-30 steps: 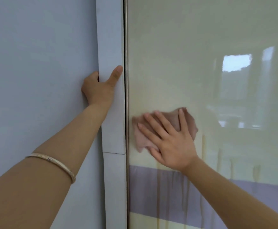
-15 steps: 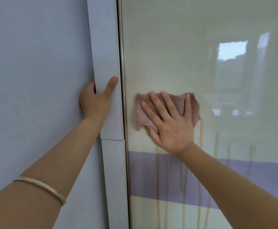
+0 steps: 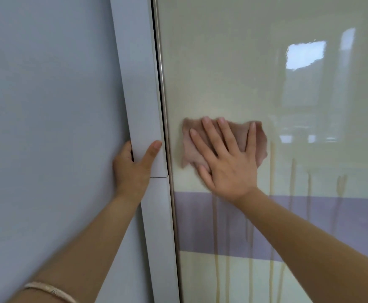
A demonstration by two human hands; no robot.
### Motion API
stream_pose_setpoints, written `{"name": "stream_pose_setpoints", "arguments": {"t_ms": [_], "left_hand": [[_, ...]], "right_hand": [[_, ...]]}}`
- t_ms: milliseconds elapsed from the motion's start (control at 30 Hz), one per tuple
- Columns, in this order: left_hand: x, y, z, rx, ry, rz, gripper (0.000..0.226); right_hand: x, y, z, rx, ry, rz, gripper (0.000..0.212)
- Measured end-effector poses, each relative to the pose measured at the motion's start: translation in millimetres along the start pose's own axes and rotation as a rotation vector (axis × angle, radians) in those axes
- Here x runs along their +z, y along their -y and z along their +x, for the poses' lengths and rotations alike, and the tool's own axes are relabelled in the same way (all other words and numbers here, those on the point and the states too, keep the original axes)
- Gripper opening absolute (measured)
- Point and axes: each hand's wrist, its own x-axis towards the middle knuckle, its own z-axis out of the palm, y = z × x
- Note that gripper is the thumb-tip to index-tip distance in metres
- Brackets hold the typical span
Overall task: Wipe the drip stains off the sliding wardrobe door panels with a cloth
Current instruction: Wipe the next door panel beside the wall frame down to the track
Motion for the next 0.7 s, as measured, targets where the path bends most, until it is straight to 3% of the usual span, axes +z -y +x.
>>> {"name": "stream_pose_setpoints", "arguments": {"t_ms": [133,233,433,700], "left_hand": [[-0.9,-1.0,-1.1,-0.006,-0.003,-0.004,0.036],[-1.8,-2.3,-1.9,-0.014,0.005,0.001,0.031],[0.1,1.9,0.4,0.011,-0.013,-0.010,0.030],[0.6,5.7,-1.6,0.030,-0.018,-0.034,0.040]], "right_hand": [[-0.3,30.9,-81.4,-0.194,0.163,0.002,0.062],[-4.7,21.6,-81.5,-0.319,0.182,0.022,0.059],[-2.1,-1.1,16.2,-0.009,-0.024,0.026,0.056],[6.4,48.2,-86.5,-0.188,0.131,-0.009,0.053]]}}
